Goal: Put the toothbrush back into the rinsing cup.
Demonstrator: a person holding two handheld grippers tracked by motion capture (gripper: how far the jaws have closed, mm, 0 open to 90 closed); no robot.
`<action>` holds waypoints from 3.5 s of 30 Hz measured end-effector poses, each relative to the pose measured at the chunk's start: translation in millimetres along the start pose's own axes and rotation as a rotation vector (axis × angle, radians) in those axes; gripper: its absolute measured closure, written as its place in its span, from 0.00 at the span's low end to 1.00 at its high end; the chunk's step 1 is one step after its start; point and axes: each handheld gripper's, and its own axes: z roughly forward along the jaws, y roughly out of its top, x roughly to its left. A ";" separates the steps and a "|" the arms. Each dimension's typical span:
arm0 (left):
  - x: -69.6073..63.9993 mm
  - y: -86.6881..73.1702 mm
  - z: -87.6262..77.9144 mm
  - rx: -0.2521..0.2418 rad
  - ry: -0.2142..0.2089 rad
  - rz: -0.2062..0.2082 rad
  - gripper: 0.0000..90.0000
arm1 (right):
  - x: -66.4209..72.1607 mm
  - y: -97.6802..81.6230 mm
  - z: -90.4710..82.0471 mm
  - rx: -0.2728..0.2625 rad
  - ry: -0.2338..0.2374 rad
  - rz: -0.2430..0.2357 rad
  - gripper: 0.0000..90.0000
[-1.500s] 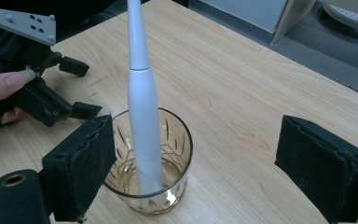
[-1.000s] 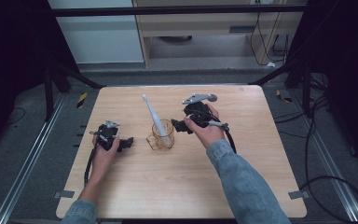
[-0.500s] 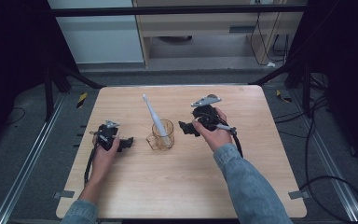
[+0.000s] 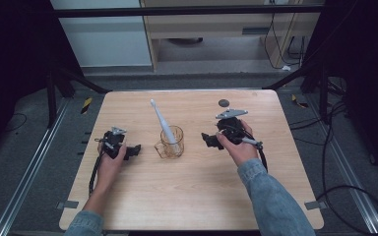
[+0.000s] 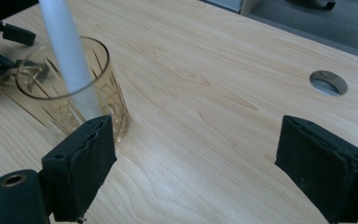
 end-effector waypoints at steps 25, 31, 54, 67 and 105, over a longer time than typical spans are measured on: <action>0.1 0.0 -0.1 0.001 0.000 0.001 0.00 | -39.6 -54.1 -20.5 0.055 -0.071 0.051 0.15; 0.1 0.0 -0.1 0.001 0.000 0.001 0.00 | -46.0 -65.2 -23.1 0.062 -0.092 0.050 0.15; 0.1 0.0 -0.1 0.002 0.001 0.002 0.00 | -79.5 -95.3 -23.3 0.119 -0.156 0.103 0.15; 0.1 0.0 -0.1 0.001 0.000 0.002 0.00 | -93.7 -101.6 -9.5 0.128 -0.181 0.145 0.15; 0.0 0.1 0.0 0.002 -0.001 0.006 0.00 | -112.6 -109.6 13.9 0.092 -0.256 0.236 0.13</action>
